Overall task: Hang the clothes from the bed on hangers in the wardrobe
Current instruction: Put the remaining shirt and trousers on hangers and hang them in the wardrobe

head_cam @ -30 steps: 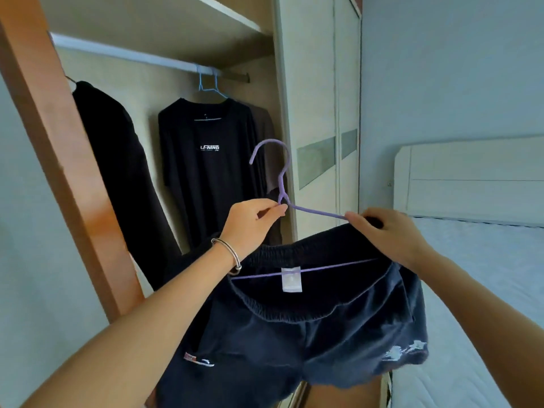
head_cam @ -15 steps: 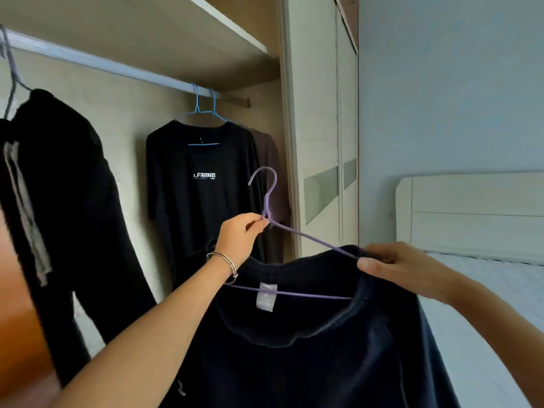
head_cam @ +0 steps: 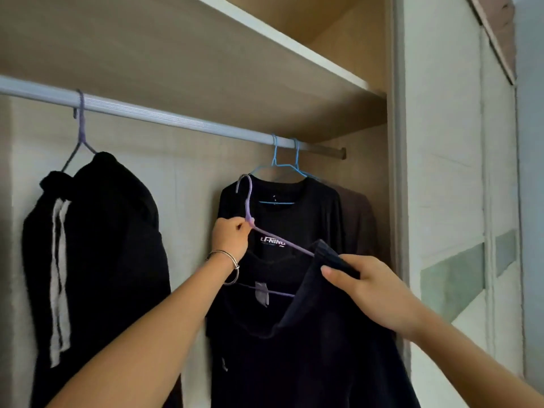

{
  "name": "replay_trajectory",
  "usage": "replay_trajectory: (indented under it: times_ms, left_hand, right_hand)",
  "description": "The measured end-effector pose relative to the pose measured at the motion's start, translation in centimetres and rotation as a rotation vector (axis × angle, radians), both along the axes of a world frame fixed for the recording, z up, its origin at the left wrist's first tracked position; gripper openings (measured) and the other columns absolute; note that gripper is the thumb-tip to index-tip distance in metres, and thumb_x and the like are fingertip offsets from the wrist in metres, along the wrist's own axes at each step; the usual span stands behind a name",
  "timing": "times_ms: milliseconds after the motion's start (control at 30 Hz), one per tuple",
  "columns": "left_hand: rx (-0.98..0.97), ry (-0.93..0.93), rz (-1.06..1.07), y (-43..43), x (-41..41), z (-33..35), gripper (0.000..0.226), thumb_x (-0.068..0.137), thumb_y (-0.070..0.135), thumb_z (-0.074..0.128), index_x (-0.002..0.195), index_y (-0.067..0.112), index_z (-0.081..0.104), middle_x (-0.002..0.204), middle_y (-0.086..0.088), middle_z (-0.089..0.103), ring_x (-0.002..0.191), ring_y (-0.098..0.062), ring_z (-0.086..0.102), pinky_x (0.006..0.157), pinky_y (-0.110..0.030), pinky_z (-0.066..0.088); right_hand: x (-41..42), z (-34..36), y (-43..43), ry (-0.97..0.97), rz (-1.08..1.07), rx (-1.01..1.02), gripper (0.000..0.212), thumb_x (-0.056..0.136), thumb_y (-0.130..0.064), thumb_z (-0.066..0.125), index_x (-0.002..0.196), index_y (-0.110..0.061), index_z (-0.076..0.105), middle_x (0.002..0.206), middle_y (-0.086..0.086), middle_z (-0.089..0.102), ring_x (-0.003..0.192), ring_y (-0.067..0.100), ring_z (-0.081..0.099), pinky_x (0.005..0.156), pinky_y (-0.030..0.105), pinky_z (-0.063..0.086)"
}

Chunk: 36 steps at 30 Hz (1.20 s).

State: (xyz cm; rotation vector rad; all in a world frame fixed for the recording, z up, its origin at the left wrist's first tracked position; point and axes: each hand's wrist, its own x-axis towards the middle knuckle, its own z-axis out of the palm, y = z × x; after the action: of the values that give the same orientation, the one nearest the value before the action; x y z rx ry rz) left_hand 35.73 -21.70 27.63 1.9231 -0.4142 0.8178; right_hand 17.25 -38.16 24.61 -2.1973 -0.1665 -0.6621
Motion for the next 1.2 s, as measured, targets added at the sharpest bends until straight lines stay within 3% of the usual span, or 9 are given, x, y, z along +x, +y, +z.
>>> replay_trajectory:
  times_ms: [233,400,533,633,700,833,1033,1133,1200]
  left_hand:
    - [-0.189,0.189,-0.082,3.4,3.1,9.2,0.026,0.086,-0.002,0.050,0.065,0.013,0.051,0.072,-0.004,0.052,0.088,-0.023,0.052,0.088,-0.038,0.046]
    - [-0.427,0.144,-0.196,5.0,1.4,13.9,0.034,0.095,0.001,0.031,0.126,0.002,0.044,0.081,-0.002,0.047,0.094,-0.022,0.059,0.082,-0.032,0.048]
    - [-0.598,0.083,-0.330,6.1,0.4,16.9,0.039,0.094,0.000,0.037,0.133,-0.002,0.034,0.103,-0.005,0.045,0.102,-0.026,0.062,0.083,-0.031,0.053]
    - [-0.423,0.070,-0.110,7.4,0.9,17.2,0.046,0.083,-0.003,0.050,0.128,-0.010,0.041,0.082,-0.008,0.051,0.082,-0.023,0.058,0.085,-0.036,0.053]
    - [-0.290,0.107,0.004,8.4,1.0,16.6,0.046,0.081,-0.002,0.051,0.125,-0.010,0.046,0.065,-0.005,0.045,0.061,-0.019,0.049,0.065,-0.032,0.049]
    - [-0.144,0.215,0.140,10.8,1.8,15.6,0.018,0.083,-0.004,0.048,0.098,0.004,0.055,0.064,-0.003,0.047,0.056,-0.013,0.046,0.057,-0.023,0.044]
    - [0.514,0.195,0.579,12.7,0.5,15.3,0.021,0.091,0.021,0.044,0.084,0.004,0.055,0.102,-0.019,0.063,0.079,-0.026,0.054,0.068,-0.028,0.045]
    - [0.629,0.154,0.858,15.2,-1.2,14.8,0.041,0.087,0.032,0.045,0.121,0.009,0.052,0.130,-0.016,0.049,0.123,-0.035,0.039,0.100,-0.040,0.038]
    - [0.575,0.225,0.950,17.4,-2.6,14.1,0.050,0.082,0.032,0.049,0.126,0.010,0.046,0.135,-0.015,0.038,0.128,-0.036,0.033,0.103,-0.040,0.034]
  right_hand:
    - [8.6,5.3,3.4,-0.241,0.135,0.105,0.029,0.092,-0.027,0.053,0.091,0.000,0.064,0.091,0.027,0.067,0.087,0.045,0.062,0.075,0.051,0.052]
    - [11.7,9.0,7.4,-0.389,0.178,0.112,0.030,0.093,-0.026,0.051,0.093,0.001,0.064,0.085,0.022,0.068,0.083,0.039,0.063,0.068,0.043,0.050]
    - [13.3,11.6,10.2,-0.457,0.177,0.083,0.030,0.094,-0.024,0.048,0.077,0.000,0.058,0.058,0.002,0.049,0.064,0.023,0.048,0.056,0.033,0.032]
    - [15.1,12.8,12.1,-0.438,0.204,0.101,0.032,0.093,-0.024,0.047,0.066,-0.008,0.051,0.056,0.000,0.045,0.061,0.022,0.046,0.056,0.031,0.033]
    - [16.2,12.9,13.3,-0.406,0.217,0.101,0.037,0.093,-0.025,0.047,0.058,-0.016,0.043,0.056,-0.001,0.044,0.061,0.023,0.047,0.052,0.029,0.032]
    - [17.5,11.5,15.2,-0.285,0.198,-0.027,0.034,0.091,-0.032,0.048,0.059,-0.022,0.042,0.065,-0.002,0.050,0.071,0.025,0.054,0.057,0.029,0.038]
    - [16.6,12.0,16.6,-0.051,0.431,-0.121,0.023,0.084,-0.028,0.056,0.097,-0.009,0.059,0.086,0.004,0.059,0.080,0.022,0.060,0.062,0.028,0.045]
    - [15.9,13.2,17.5,0.060,0.584,-0.046,0.031,0.083,-0.023,0.059,0.112,-0.011,0.054,0.101,0.005,0.060,0.085,0.020,0.059,0.061,0.024,0.045]
    - [15.9,13.9,18.1,0.084,0.601,0.010,0.024,0.084,-0.018,0.058,0.107,-0.009,0.055,0.097,0.005,0.059,0.078,0.017,0.057,0.056,0.021,0.043]
